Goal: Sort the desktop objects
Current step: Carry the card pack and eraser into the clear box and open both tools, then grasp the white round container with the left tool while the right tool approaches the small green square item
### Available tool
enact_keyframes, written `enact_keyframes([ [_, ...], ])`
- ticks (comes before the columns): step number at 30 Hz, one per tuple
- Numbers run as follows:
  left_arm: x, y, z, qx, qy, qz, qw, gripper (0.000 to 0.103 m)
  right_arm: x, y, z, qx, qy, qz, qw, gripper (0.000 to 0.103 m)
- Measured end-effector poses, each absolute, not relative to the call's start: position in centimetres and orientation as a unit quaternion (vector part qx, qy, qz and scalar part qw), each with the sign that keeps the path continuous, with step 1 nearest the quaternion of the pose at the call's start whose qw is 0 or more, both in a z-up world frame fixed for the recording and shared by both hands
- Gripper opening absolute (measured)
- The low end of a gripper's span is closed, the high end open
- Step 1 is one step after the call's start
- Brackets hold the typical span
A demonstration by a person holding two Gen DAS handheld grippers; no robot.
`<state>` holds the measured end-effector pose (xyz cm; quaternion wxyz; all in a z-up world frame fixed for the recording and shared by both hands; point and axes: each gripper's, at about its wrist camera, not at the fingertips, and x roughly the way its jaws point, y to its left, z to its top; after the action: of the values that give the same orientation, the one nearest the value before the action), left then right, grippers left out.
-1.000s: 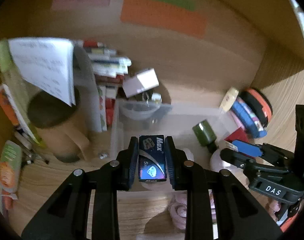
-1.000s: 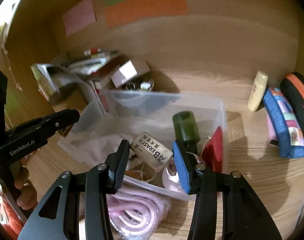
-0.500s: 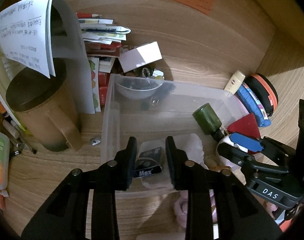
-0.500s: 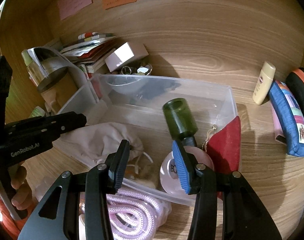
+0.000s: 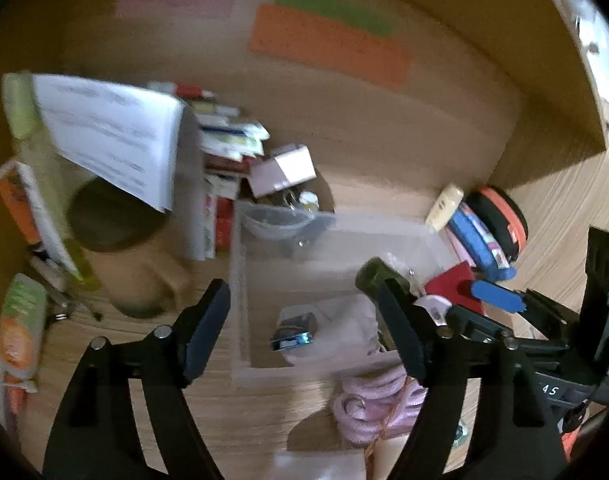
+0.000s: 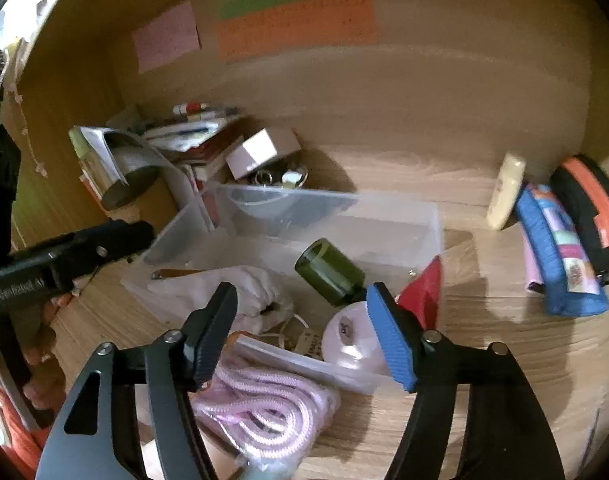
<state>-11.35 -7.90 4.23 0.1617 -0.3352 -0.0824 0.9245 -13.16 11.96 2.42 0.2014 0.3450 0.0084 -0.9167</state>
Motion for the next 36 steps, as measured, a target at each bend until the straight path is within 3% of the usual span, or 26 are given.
enact_keyframes([
  [5, -9.5, -10.2, 5.5, -0.316, -0.095, 0.933, 0.143, 0.091, -11.5, 12.8, 3.4, 0.326, 0.006, -0.924, 0.197, 0.074],
  [36, -4.0, -6.5, -4.4, -0.435, -0.024, 0.887, 0.152, 0.093, -5.2, 18.5, -4.5, 0.42, 0.015, -0.894, 0.155, 0.075],
])
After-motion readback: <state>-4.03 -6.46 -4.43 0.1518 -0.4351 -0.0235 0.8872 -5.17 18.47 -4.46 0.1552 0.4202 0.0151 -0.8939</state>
